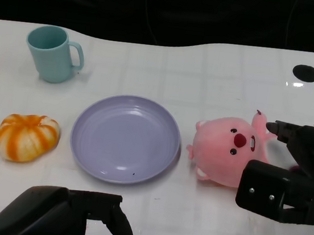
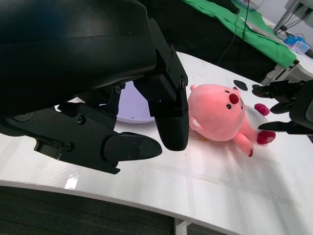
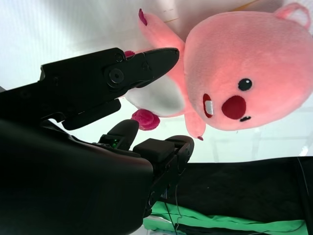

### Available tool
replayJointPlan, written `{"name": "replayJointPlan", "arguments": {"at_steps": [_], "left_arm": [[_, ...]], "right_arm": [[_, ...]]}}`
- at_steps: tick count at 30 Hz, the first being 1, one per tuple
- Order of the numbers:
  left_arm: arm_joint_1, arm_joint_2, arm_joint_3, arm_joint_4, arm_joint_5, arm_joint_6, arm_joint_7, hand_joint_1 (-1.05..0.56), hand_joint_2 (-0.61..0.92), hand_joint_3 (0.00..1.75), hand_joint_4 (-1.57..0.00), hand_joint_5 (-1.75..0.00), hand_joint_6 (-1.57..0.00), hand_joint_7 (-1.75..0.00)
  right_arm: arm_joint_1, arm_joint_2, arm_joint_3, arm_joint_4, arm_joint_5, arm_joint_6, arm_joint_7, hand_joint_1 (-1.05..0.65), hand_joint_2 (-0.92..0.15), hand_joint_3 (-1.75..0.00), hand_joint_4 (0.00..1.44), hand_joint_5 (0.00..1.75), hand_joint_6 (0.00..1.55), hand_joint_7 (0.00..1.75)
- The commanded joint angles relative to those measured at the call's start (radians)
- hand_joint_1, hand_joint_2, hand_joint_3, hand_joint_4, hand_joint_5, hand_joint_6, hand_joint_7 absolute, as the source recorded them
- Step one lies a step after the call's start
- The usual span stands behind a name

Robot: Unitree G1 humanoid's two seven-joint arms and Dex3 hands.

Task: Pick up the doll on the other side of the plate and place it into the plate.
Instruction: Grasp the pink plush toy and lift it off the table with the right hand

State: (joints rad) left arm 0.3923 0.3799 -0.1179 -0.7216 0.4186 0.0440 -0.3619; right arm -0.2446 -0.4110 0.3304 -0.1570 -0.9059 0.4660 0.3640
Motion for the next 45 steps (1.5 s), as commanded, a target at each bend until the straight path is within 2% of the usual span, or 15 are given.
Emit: {"name": "replayJointPlan", "arguments": {"at_steps": [1, 5, 9, 13, 16, 26, 36, 41, 45], "left_arm": [[-0.006, 0.008, 0.003, 0.012, -0.005, -0.014, 0.002, -0.2, 0.92, 0.37, -0.6, -1.71, -0.71, -0.91], [-0.011, 0.008, 0.001, 0.015, 0.0, -0.015, 0.002, -0.2, 0.92, 0.37, -0.6, -1.71, -0.71, -0.91], [-0.009, 0.004, -0.003, 0.009, 0.001, -0.008, 0.0, -0.2, 0.92, 0.37, -0.6, -1.71, -0.71, -0.91], [-0.01, 0.006, -0.002, 0.01, 0.004, -0.006, 0.0, -0.2, 0.92, 0.37, -0.6, -1.71, -0.71, -0.91], [-0.011, 0.006, -0.002, 0.008, 0.0, -0.003, -0.004, -0.2, 0.92, 0.37, -0.6, -1.7, -0.71, -0.9], [-0.002, 0.009, -0.001, -0.009, 0.006, 0.008, -0.006, -0.19, 0.92, 0.37, -0.61, -1.7, -0.71, -0.91], [0.016, 0.007, -0.003, -0.031, 0.008, 0.011, -0.006, -0.2, 0.92, 0.38, -0.61, -1.7, -0.71, -0.91], [0.036, 0.008, -0.003, -0.053, 0.013, 0.011, -0.006, -0.2, 0.92, 0.39, -0.6, -1.7, -0.71, -0.91], [0.062, 0.009, -0.002, -0.077, 0.014, 0.004, -0.004, -0.21, 0.92, 0.39, -0.6, -1.69, -0.71, -0.92]], "right_arm": [[-0.016, -0.013, 0.008, 0.033, -0.017, -0.022, -0.026, -0.67, -0.92, -0.09, 0.28, 0.71, 0.46, 0.05], [-0.031, -0.011, 0.018, 0.073, -0.031, -0.026, -0.014, -0.69, -0.92, -0.1, 0.28, 0.7, 0.48, 0.05], [-0.059, 0.013, 0.003, 0.115, 0.013, 0.001, 0.024, -0.67, -0.92, -0.11, 0.23, 0.66, 0.47, 0.04], [-0.081, 0.029, -0.022, 0.146, 0.075, 0.024, 0.051, -0.68, -0.92, -0.26, 0.21, 0.62, 0.51, 0.04], [-0.094, 0.027, -0.015, 0.161, 0.083, 0.03, 0.044, -0.69, -0.92, -0.3, 0.21, 0.59, 0.53, 0.04], [-0.169, 0.04, 0.06, 0.249, 0.058, 0.064, 0.055, -0.68, -0.92, -0.13, 0.25, 0.54, 0.6, 0.04], [-0.271, 0.062, 0.13, 0.383, 0.056, 0.064, 0.064, -0.69, -0.92, -0.09, 0.25, 0.52, 0.54, 0.0], [-0.326, 0.09, 0.161, 0.499, 0.058, 0.045, 0.046, -0.71, -0.92, -0.08, 0.21, 0.49, 0.49, 0.0], [-0.38, 0.12, 0.187, 0.638, 0.058, 0.002, -0.008, -0.71, -0.92, -0.05, 0.21, 0.47, 0.48, 0.0]]}}
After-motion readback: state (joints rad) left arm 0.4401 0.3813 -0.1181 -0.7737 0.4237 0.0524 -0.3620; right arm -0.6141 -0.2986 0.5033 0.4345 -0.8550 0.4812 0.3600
